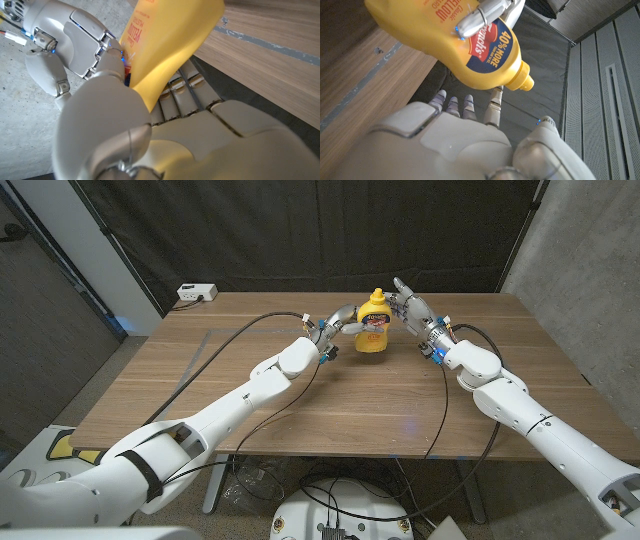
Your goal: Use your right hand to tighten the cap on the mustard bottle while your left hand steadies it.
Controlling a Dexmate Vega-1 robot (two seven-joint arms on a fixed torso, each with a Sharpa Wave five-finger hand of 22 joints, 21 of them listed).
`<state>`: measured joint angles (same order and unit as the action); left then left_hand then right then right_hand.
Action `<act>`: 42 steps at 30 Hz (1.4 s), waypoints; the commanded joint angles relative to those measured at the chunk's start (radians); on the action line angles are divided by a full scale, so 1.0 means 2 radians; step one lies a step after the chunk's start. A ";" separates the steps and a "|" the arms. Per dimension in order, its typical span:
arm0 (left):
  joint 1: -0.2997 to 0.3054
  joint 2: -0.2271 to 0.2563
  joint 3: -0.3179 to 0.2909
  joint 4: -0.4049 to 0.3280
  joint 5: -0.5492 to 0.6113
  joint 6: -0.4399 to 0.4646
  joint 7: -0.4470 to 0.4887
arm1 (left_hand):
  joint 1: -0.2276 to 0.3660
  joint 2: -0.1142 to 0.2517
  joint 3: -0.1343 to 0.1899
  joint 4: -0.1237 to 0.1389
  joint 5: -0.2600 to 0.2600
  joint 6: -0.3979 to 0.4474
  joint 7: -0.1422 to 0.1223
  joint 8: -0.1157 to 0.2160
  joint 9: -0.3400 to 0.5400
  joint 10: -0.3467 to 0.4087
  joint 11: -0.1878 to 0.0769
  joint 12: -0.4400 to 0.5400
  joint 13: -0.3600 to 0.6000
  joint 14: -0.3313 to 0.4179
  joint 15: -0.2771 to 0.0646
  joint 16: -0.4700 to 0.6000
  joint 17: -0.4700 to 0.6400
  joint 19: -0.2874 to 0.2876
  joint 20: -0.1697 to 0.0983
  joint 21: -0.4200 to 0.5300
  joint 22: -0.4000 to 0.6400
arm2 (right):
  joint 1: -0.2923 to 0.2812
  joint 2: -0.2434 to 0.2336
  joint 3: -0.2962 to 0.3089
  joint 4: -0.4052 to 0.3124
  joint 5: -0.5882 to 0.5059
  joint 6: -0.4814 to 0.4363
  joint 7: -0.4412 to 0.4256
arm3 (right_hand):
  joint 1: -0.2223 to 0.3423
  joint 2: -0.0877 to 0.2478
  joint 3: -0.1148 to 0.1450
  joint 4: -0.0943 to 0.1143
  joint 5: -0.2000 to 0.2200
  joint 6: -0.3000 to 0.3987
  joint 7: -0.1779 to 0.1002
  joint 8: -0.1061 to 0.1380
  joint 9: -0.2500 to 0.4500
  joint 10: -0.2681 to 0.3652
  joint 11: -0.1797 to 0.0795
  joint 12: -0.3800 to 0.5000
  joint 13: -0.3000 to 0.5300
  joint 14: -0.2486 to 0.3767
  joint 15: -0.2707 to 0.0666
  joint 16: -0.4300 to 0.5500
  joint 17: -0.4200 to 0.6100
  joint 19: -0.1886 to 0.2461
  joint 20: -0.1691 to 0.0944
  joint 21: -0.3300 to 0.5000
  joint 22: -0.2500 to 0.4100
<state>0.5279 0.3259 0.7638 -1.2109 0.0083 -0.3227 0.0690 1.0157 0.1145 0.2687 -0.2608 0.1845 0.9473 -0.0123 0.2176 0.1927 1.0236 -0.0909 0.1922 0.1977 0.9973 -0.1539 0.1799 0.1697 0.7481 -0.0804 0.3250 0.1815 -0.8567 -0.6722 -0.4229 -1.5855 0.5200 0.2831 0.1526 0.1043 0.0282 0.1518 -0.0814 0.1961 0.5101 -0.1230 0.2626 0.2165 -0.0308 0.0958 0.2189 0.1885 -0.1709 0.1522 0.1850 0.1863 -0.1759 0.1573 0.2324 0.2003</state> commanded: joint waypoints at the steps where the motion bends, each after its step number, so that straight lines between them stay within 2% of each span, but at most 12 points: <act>1: -0.002 -0.001 -0.002 0.002 0.000 0.008 0.005 | 0.002 0.015 0.095 0.089 0.000 0.031 0.019 0.002 0.002 0.011 -0.005 0.002 0.001 0.003 -0.002 0.003 0.002 -0.002 0.002 -0.003 0.002 | -0.006 0.000 0.005 -0.001 0.002 0.005 -0.006 | 0.004 0.003 0.001 -0.002 -0.001 0.011 -0.001 0.006 0.003 0.006 0.001 0.003 0.002 -0.021 0.003 0.003 0.001 -0.104 0.002 0.000 0.000; 8: -0.001 -0.002 -0.003 -0.002 -0.001 0.018 0.010 | 0.001 0.015 0.097 0.089 0.000 0.032 0.018 0.002 0.002 0.011 -0.005 0.002 0.001 0.005 -0.001 0.004 0.002 -0.001 0.002 -0.003 0.002 | -0.011 -0.001 0.008 -0.005 0.004 0.008 -0.008 | 0.005 0.004 0.001 -0.002 -0.001 0.024 -0.003 0.011 0.005 0.010 0.000 0.005 0.002 -0.019 0.003 0.004 0.001 -0.103 0.002 0.000 0.000; 15: 0.000 -0.003 -0.004 -0.002 -0.004 0.022 0.015 | 0.000 0.015 0.098 0.089 0.000 0.031 0.020 0.001 0.003 0.011 -0.006 0.001 0.001 0.004 -0.001 0.003 0.002 -0.001 0.002 -0.003 0.002 | -0.018 -0.006 0.011 -0.011 0.006 0.007 -0.009 | 0.007 0.006 0.002 -0.003 -0.001 0.052 -0.009 0.024 0.009 0.024 -0.003 0.010 0.002 -0.012 0.001 0.005 0.001 -0.103 0.002 0.000 0.000; 20: 0.000 -0.004 -0.004 -0.001 -0.005 0.021 0.016 | 0.000 0.014 0.100 0.089 0.000 0.032 0.020 0.001 0.003 0.010 -0.004 0.001 0.001 0.005 -0.002 0.004 0.002 0.000 0.002 -0.003 0.002 | -0.024 -0.012 0.013 -0.017 0.006 0.004 -0.010 | 0.008 0.007 0.002 -0.005 -0.001 0.082 -0.010 0.036 0.012 0.045 -0.006 0.017 0.002 -0.001 -0.001 0.008 0.001 -0.101 0.000 0.001 0.000; 23: -0.001 -0.005 -0.004 -0.001 -0.006 0.020 0.017 | -0.001 0.014 0.101 0.089 0.000 0.033 0.021 0.001 0.003 0.012 -0.003 0.002 0.001 0.005 -0.001 0.004 0.002 0.000 0.002 -0.003 0.002 | -0.028 -0.013 0.015 -0.021 0.004 0.004 -0.016 | 0.009 0.008 0.002 -0.005 -0.001 0.103 -0.012 0.045 0.014 0.067 -0.007 0.024 0.002 0.014 -0.005 0.011 0.000 -0.100 -0.001 0.001 0.000; 24: -0.001 -0.005 -0.003 -0.001 -0.005 0.020 0.017 | -0.001 0.014 0.101 0.089 0.000 0.032 0.020 0.001 0.003 0.012 -0.004 0.002 0.001 0.005 -0.001 0.004 0.002 0.000 0.002 -0.003 0.002 | -0.030 -0.014 0.015 -0.023 0.001 0.005 -0.019 | 0.009 0.009 0.002 -0.005 -0.001 0.116 -0.011 0.050 0.015 0.080 -0.011 0.029 0.002 0.020 -0.006 0.011 0.000 -0.101 -0.003 0.001 0.000; 26: -0.002 -0.006 -0.003 0.000 -0.006 0.020 0.017 | -0.001 0.014 0.102 0.088 0.000 0.033 0.020 0.001 0.003 0.012 -0.003 0.002 0.001 0.006 -0.001 0.004 0.002 0.000 0.002 -0.004 0.002 | -0.032 -0.015 0.016 -0.025 -0.001 0.006 -0.021 | 0.010 0.009 0.002 -0.006 -0.001 0.124 -0.011 0.052 0.014 0.089 -0.013 0.031 0.001 0.025 -0.008 0.012 0.000 -0.101 -0.005 0.001 0.000; 28: -0.003 -0.007 -0.003 0.001 -0.007 0.019 0.015 | -0.001 0.014 0.102 0.088 0.000 0.032 0.019 0.001 0.003 0.012 -0.003 0.002 0.002 0.005 -0.001 0.004 0.002 0.000 0.002 -0.004 0.002 | -0.035 -0.016 0.018 -0.027 0.000 0.007 -0.022 | 0.010 0.009 0.002 -0.006 -0.001 0.122 -0.016 0.050 0.013 0.093 -0.014 0.033 0.001 0.029 -0.011 0.012 0.000 -0.101 -0.005 0.001 0.000; 34: -0.009 -0.009 0.000 0.008 -0.008 0.019 0.008 | -0.002 0.013 0.104 0.088 0.000 0.032 0.020 0.001 0.003 0.011 -0.004 0.001 0.002 0.005 -0.001 0.003 0.002 0.001 0.002 -0.004 0.002 | -0.043 -0.022 0.024 -0.033 -0.003 0.017 -0.025 | 0.010 0.010 0.002 -0.006 -0.001 0.122 -0.018 0.049 0.011 0.099 -0.015 0.034 0.001 0.034 -0.012 0.013 0.000 -0.100 -0.007 0.001 0.000; 38: -0.011 -0.010 0.002 0.010 -0.008 0.015 0.005 | -0.003 0.013 0.105 0.088 0.000 0.032 0.021 0.000 0.003 0.012 -0.004 0.002 0.002 0.005 -0.001 0.003 0.002 0.000 0.002 -0.004 0.002 | -0.052 -0.020 0.032 -0.037 -0.002 0.016 -0.042 | 0.016 0.016 0.006 -0.007 0.000 0.125 -0.023 0.048 0.008 0.107 -0.018 0.036 0.001 0.044 -0.013 0.014 -0.001 -0.095 -0.008 0.003 0.000; 39: -0.010 -0.010 0.002 0.009 -0.007 0.015 0.005 | -0.003 0.013 0.105 0.088 0.000 0.032 0.021 0.000 0.003 0.012 -0.004 0.002 0.002 0.005 -0.001 0.003 0.002 0.001 0.002 -0.004 0.002 | -0.053 -0.019 0.034 -0.037 0.004 0.013 -0.042 | 0.018 0.019 0.008 -0.008 0.000 0.116 -0.024 0.043 0.007 0.108 -0.018 0.036 0.001 0.047 -0.013 0.014 -0.001 -0.092 -0.008 0.003 0.000; 42: -0.009 -0.008 0.003 0.005 -0.007 0.017 0.005 | -0.004 0.013 0.106 0.088 0.000 0.033 0.020 0.000 0.003 0.011 -0.005 0.001 0.002 0.006 -0.001 0.003 0.002 0.000 0.002 -0.005 0.002 | -0.052 -0.014 0.035 -0.031 0.021 0.008 -0.036 | 0.030 0.020 0.013 -0.014 -0.004 0.041 0.005 0.007 0.003 0.106 -0.011 0.031 0.001 0.055 -0.004 0.008 -0.001 -0.085 -0.002 0.005 0.000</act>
<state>0.5138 0.3104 0.7631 -1.2007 -0.0052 -0.2838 0.0887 1.0157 0.1145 0.2811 -0.2732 0.1844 0.9614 -0.0158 0.2147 0.1934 1.0293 -0.0861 0.1888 0.1984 1.0000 -0.1569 0.1802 0.1710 0.7481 -0.0804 0.3173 0.1840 -0.9393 -0.7077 -0.3744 -1.6463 0.5197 0.3083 0.0978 0.1469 0.0707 0.1723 -0.1017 0.1921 0.6779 -0.1463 0.3183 0.2244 0.1823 0.0621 0.2815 0.1885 -0.0748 0.1291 0.2044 0.1813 -0.1705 0.1443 0.2334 0.2004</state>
